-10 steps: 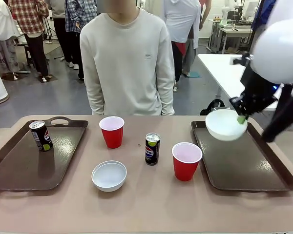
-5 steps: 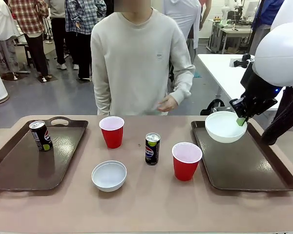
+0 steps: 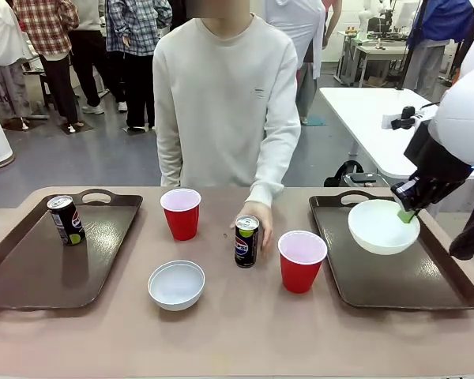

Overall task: Prepare tableware on both trays.
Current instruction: Pick up a Picnic Bowl from the table and place it on a Handle tray.

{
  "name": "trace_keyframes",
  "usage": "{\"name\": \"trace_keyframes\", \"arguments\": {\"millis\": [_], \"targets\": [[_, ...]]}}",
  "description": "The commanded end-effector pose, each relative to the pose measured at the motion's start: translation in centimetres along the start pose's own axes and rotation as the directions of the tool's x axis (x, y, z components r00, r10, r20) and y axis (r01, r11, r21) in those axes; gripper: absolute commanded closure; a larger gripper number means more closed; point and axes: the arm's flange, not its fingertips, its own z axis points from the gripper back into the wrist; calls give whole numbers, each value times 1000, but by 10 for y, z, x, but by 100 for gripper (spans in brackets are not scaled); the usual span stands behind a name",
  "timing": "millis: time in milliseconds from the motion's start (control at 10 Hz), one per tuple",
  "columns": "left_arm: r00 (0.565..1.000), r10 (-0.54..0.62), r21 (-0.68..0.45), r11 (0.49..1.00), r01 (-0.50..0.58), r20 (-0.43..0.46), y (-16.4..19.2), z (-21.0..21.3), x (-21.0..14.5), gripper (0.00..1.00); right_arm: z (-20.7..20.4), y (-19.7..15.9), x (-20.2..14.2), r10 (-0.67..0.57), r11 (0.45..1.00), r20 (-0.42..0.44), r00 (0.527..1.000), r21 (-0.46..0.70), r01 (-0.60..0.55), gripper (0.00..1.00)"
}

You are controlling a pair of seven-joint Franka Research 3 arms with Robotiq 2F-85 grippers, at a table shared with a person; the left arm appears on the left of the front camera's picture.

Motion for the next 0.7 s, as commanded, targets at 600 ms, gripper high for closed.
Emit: {"name": "trace_keyframes", "arguments": {"millis": [600], "targets": [[1000, -2, -11, 1000, 2, 6, 0, 1, 0, 0, 4, -26, -11, -2, 998, -34, 999, -56, 0, 96]]}}
